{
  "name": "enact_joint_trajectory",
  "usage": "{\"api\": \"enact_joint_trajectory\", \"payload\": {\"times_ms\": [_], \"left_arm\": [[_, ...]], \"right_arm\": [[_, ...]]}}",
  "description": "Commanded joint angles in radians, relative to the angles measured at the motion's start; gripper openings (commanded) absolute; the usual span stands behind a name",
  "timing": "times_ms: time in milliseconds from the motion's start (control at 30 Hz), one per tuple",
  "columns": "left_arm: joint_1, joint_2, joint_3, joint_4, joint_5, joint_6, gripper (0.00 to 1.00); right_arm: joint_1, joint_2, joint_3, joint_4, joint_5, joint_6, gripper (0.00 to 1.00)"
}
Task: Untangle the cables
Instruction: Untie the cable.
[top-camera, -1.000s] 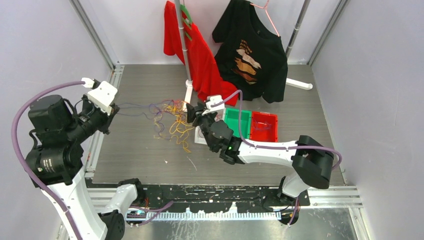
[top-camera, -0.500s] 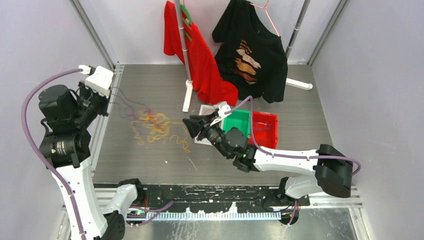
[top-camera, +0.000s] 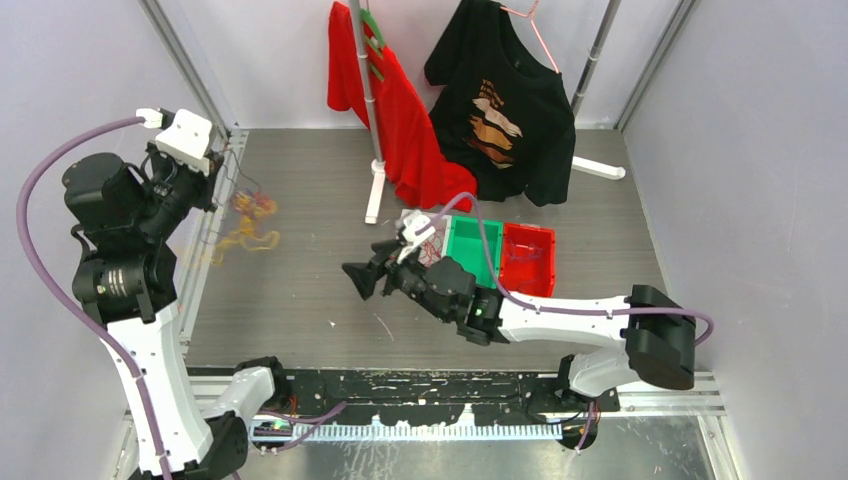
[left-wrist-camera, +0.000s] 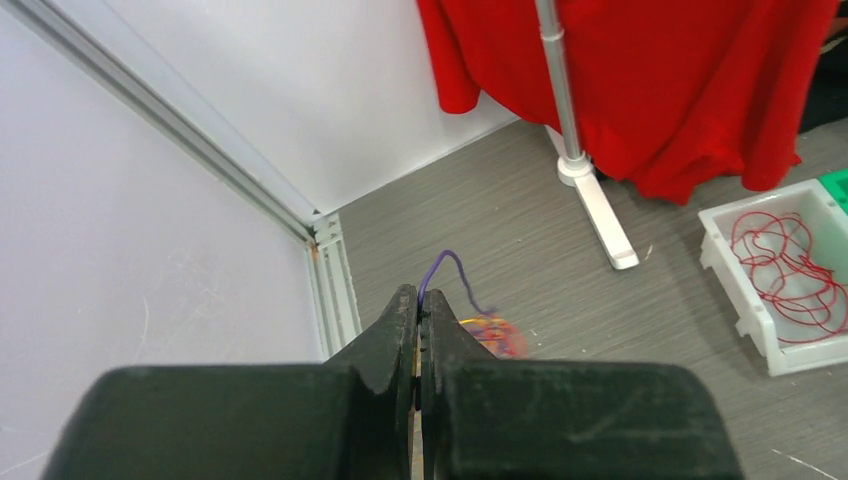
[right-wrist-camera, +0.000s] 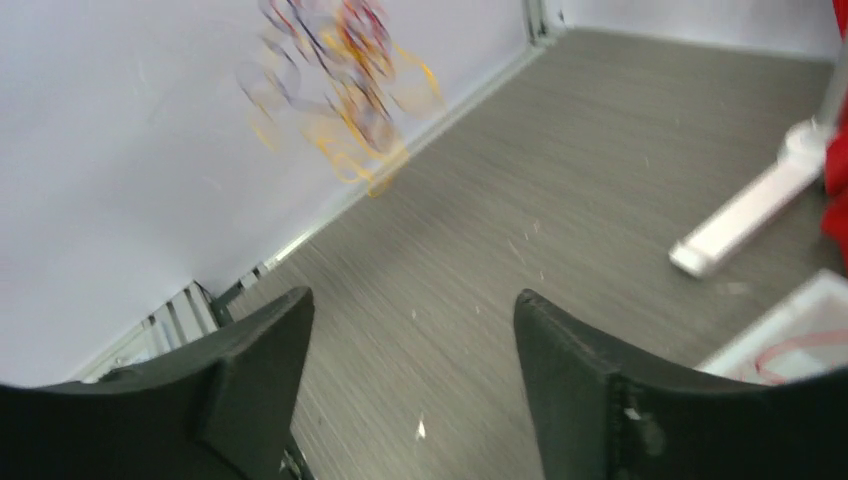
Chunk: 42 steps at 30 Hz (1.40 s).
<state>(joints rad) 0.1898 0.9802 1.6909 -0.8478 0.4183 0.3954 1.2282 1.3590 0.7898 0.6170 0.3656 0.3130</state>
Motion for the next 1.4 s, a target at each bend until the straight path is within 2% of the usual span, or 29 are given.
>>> {"api": "enact_joint_trajectory", "payload": {"times_ms": [0, 67, 200, 400, 533, 767, 833, 900, 933, 967, 1200, 1300, 1367], "left_arm": [[-0.003, -0.059, -0.023, 0.015, 0.088, 0.014, 0.0], [-0.002, -0.07, -0.036, -0.012, 0.098, 0.029, 0.0], [-0.002, -0.082, -0.045, -0.076, 0.128, 0.054, 0.0], [-0.003, -0.109, -0.062, -0.154, 0.252, 0.081, 0.0], [-0.004, -0.109, -0.041, -0.206, 0.309, 0.085, 0.0], [-0.003, -0.101, 0.028, -0.316, 0.401, 0.107, 0.0], [-0.003, -0.098, 0.047, -0.335, 0.408, 0.113, 0.0], [-0.002, -0.098, 0.056, -0.352, 0.405, 0.131, 0.0], [-0.002, -0.1, 0.053, -0.36, 0.399, 0.145, 0.0], [-0.003, -0.104, 0.045, -0.362, 0.388, 0.162, 0.0], [-0.003, -0.145, -0.079, -0.278, 0.262, 0.229, 0.0], [-0.003, -0.164, -0.134, -0.24, 0.204, 0.258, 0.0], [-0.002, -0.176, -0.158, -0.227, 0.178, 0.279, 0.0]], "right_arm": [[-0.002, 0.053, 0.245, -0.012, -0.107, -0.136, 0.87], [-0.001, 0.098, 0.339, -0.034, -0.15, -0.191, 0.94], [-0.001, 0.181, 0.488, -0.094, -0.186, -0.313, 0.98], [-0.026, 0.262, 0.637, -0.243, -0.27, -0.374, 0.93], [-0.027, 0.32, 0.678, -0.258, -0.289, -0.397, 0.88], [-0.027, 0.439, 0.741, -0.171, -0.197, -0.407, 0.68], [-0.027, 0.454, 0.736, -0.145, -0.135, -0.42, 0.5], [-0.027, 0.45, 0.706, -0.1, -0.077, -0.44, 0.19], [-0.027, 0.442, 0.68, -0.072, -0.061, -0.448, 0.08], [-0.027, 0.431, 0.658, -0.053, -0.029, -0.455, 0.03], [-0.029, 0.316, 0.542, -0.107, -0.059, -0.468, 0.11], [-0.033, 0.261, 0.499, -0.147, -0.111, -0.452, 0.1], [-0.034, 0.232, 0.482, -0.172, -0.122, -0.449, 0.02]]}}
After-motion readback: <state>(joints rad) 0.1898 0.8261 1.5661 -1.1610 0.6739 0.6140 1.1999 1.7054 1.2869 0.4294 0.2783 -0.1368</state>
